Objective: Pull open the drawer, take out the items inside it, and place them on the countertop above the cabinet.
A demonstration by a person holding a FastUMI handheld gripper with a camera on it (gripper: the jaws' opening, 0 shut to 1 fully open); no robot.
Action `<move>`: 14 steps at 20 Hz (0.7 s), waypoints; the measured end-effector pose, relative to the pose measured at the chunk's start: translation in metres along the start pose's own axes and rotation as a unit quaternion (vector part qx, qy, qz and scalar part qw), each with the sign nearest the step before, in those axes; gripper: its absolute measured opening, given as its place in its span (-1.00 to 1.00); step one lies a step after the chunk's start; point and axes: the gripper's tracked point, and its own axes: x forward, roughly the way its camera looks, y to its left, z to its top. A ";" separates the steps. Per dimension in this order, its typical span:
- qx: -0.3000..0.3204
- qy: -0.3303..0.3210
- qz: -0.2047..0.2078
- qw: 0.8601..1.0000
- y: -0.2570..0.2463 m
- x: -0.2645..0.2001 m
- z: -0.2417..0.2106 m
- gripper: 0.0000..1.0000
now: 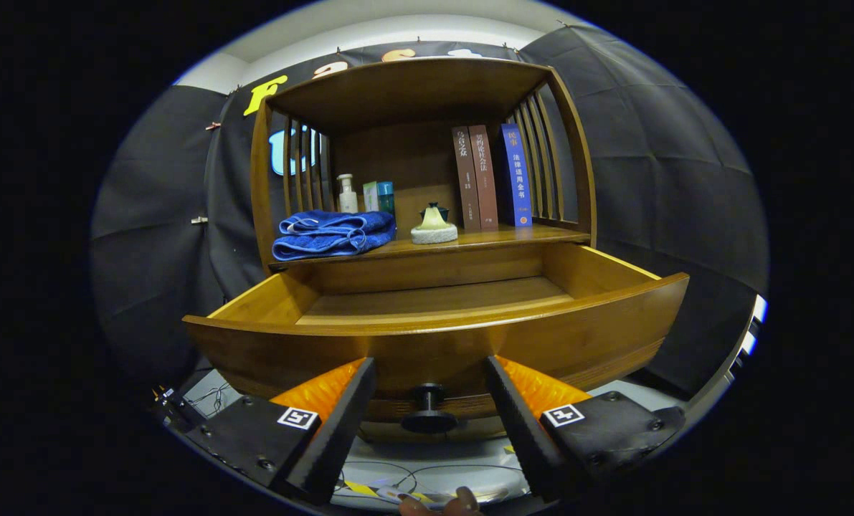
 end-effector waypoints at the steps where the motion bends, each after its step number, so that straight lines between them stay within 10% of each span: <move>1: 0.000 -0.001 -0.001 1.000 0.000 0.000 0.000 0.98; 14: 0.007 -0.015 0.000 1.000 0.001 0.045 0.017 1.00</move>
